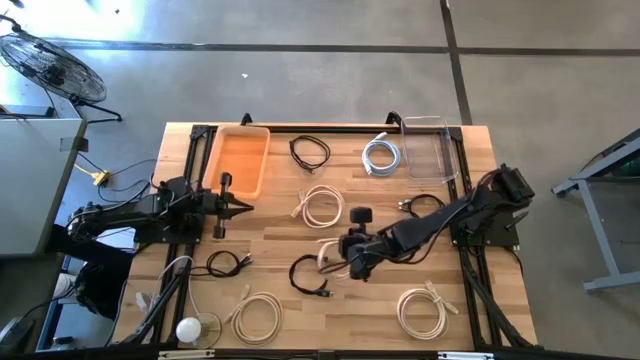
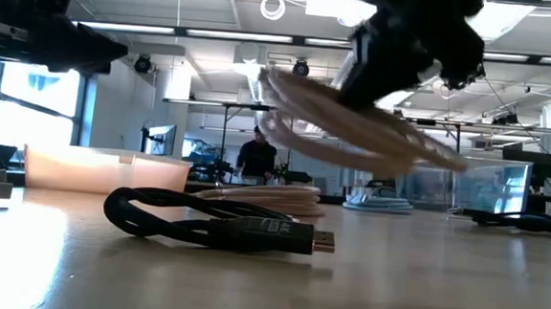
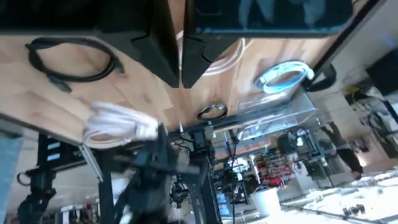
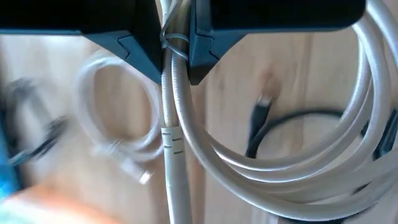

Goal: Sort HDMI cables
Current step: Put the brown HDMI cable into the orange bin

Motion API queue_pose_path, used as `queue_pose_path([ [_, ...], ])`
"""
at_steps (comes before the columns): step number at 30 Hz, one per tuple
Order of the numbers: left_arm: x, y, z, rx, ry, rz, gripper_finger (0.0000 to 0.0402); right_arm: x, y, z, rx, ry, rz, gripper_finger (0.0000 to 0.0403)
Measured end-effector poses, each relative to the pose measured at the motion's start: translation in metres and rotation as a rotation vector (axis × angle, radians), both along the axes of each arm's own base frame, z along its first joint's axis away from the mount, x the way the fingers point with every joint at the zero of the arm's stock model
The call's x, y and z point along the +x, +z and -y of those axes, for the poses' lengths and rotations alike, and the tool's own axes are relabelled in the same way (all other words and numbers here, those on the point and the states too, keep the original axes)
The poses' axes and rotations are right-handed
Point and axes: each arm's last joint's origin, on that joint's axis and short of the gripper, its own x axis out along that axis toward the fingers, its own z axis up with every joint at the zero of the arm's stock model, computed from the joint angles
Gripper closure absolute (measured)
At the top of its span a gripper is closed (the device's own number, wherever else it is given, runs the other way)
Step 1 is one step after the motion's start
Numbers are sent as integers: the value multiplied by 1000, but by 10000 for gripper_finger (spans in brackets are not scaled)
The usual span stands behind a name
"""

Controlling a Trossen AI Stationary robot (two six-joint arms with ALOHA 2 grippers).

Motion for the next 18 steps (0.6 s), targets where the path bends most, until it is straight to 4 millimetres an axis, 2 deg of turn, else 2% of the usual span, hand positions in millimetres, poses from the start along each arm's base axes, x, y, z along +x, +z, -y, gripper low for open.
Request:
queue_pose_path([
  [4, 2, 0, 0, 17, -5, -2, 343, 6, 25, -9, -97, 31, 42, 364],
  [8, 4, 1, 0, -1, -7, 2, 295, 8, 39, -14, -202, 47, 76, 364],
  [13, 8, 8, 0, -167, -57, 46, 250, 10, 46, -15, -403, 28, 110, 364],
  [18, 16, 17, 0, -265, -107, 107, 239, 11, 51, -12, -572, -31, 119, 364],
])
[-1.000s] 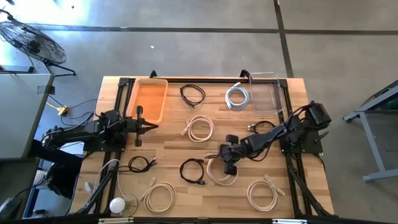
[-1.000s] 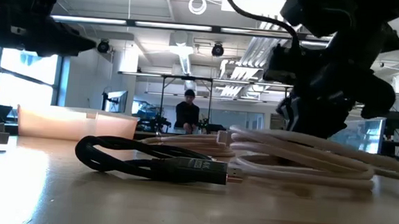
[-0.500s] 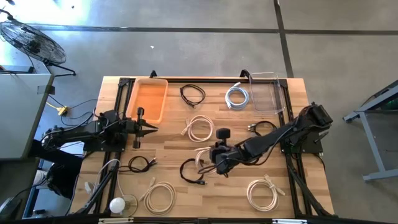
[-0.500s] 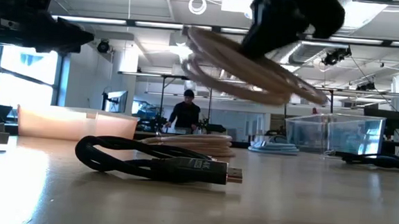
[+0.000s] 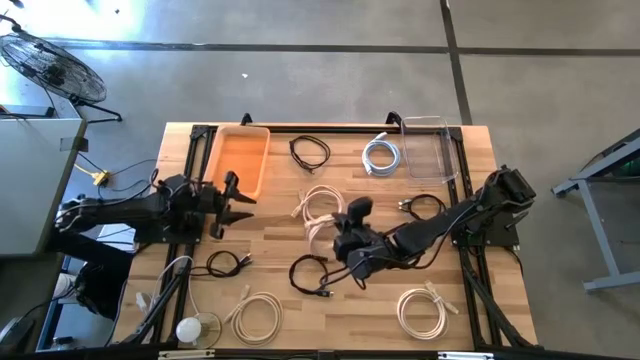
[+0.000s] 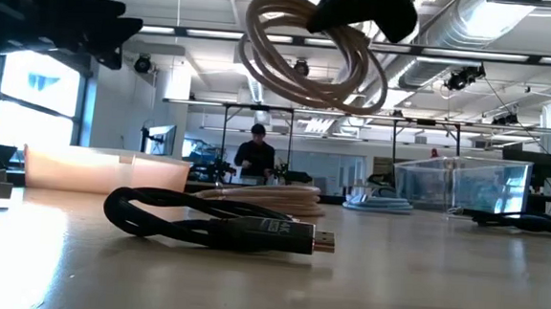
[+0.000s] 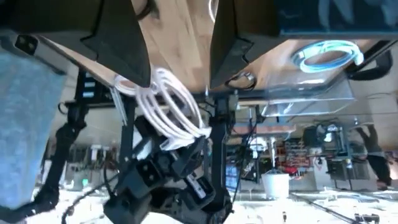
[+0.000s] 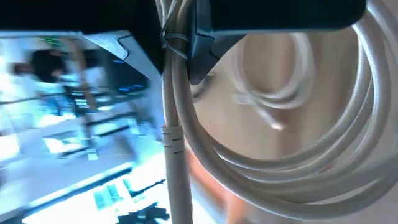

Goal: Sort HDMI cables
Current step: Put the brown HDMI cable into the orange bin

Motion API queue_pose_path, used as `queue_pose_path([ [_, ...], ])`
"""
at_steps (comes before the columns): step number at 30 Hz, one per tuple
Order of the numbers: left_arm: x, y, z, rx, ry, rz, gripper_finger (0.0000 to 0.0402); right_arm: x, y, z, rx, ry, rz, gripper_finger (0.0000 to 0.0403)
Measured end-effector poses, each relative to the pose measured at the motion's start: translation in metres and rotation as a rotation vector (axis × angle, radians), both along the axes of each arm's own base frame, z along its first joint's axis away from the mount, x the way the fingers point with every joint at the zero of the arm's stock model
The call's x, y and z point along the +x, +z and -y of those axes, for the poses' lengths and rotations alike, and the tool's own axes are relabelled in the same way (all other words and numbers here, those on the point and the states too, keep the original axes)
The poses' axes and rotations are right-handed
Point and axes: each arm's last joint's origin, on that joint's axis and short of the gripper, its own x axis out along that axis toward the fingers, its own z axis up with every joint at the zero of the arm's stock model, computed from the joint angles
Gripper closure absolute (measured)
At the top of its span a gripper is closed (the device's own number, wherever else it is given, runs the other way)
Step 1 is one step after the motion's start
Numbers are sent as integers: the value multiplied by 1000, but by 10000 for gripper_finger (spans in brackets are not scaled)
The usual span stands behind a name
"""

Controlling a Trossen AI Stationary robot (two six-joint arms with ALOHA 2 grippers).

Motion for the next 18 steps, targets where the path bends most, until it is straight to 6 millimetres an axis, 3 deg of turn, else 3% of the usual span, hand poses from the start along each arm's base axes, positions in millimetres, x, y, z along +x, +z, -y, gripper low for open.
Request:
queue_pose_path([
  [11, 32, 1, 9, -104, 17, 43, 240, 6, 18, -7, -236, -28, 27, 364],
  [18, 78, 17, 25, -30, -97, -30, 240, 10, 24, -9, -238, 16, 51, 364],
])
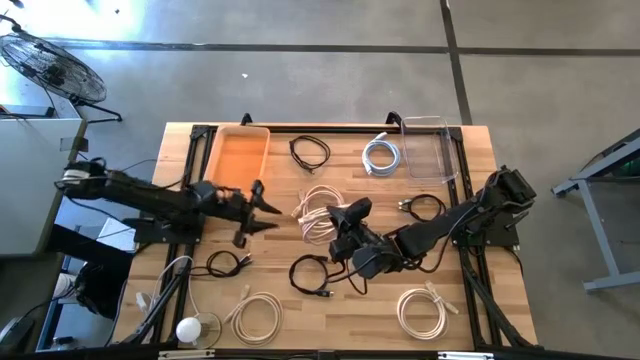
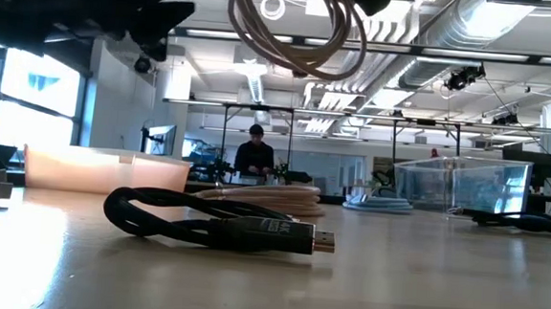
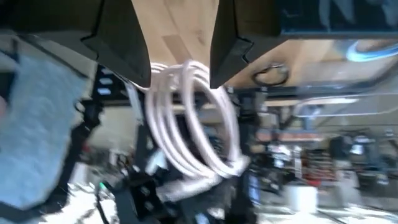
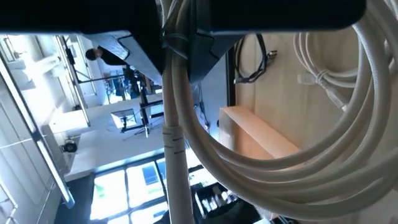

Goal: Sort HDMI cables
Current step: Put the brown HDMI cable into the orange bin

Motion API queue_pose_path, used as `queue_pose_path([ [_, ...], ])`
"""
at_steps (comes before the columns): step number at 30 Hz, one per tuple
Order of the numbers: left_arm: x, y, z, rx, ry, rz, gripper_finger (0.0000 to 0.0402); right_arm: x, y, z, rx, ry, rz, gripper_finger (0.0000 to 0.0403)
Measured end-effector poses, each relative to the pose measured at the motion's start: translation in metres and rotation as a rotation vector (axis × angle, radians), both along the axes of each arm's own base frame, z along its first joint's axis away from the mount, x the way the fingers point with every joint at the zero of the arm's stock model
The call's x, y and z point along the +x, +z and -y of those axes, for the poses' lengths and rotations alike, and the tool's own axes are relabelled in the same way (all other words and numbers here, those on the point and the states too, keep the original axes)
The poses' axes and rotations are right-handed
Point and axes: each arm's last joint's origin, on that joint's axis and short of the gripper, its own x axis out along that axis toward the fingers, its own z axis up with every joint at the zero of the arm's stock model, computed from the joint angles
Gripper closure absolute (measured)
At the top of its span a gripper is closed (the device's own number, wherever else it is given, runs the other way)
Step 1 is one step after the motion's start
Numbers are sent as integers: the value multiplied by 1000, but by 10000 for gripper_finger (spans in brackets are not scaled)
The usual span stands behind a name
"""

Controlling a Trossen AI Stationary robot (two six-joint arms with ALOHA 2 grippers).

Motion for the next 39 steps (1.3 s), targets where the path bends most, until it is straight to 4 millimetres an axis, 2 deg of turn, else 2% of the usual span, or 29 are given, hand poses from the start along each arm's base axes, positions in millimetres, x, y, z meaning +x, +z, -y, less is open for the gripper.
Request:
queue_pose_path([
  [6, 38, 14, 10, 102, -156, 6, 240, -2, 1, -5, -11, 8, -1, 364],
  [12, 58, 19, 12, 101, -179, -24, 241, -5, 1, -12, -28, 20, -11, 364],
  [16, 64, 18, 11, 107, -152, -69, 241, -7, 1, -14, -39, 20, -16, 364],
  [31, 64, 16, 11, 135, -151, -79, 240, -20, 1, -37, -53, 28, 3, 364],
  [39, 64, 16, 11, 136, -152, -76, 240, -21, 0, -38, -51, 35, -2, 364],
])
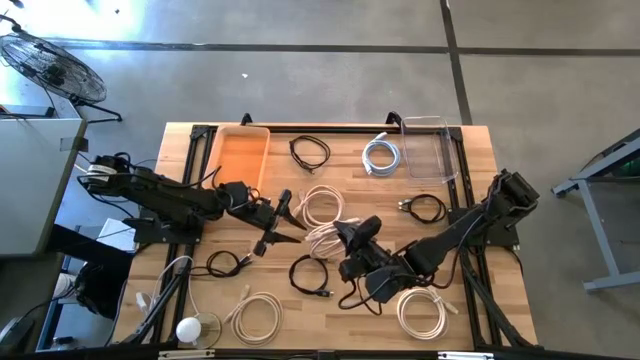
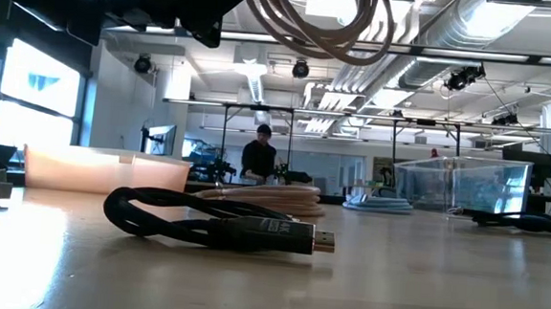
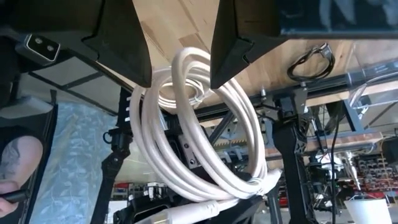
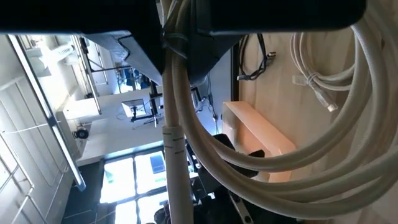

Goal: Sort HDMI cables
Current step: Put the brown HDMI cable into the orange bin

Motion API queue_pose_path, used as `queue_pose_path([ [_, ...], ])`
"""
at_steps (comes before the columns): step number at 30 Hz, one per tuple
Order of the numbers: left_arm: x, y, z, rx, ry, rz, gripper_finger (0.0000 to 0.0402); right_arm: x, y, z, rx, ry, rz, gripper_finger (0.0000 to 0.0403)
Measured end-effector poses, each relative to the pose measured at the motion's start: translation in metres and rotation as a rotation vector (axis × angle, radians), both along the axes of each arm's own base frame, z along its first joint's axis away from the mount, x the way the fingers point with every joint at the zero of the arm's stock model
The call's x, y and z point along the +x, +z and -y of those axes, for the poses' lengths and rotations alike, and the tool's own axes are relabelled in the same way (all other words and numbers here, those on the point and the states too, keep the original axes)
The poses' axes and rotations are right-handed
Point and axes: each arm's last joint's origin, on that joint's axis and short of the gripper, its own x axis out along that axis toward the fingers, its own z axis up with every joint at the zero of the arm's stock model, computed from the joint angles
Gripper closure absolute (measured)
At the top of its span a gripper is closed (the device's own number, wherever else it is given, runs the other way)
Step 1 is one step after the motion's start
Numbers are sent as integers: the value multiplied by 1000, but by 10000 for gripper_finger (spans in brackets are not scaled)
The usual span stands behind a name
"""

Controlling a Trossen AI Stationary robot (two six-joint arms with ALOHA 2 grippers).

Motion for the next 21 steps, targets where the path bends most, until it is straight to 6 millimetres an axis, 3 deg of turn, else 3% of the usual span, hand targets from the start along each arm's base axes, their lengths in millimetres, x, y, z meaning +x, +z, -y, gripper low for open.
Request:
queue_pose_path([
  [12, -1, -3, 1, 24, -49, -22, 237, 7, -1, 11, 23, 10, -10, 364],
  [21, 0, -3, 1, 38, -38, -14, 178, 8, -1, 11, 35, 41, -21, 364],
])
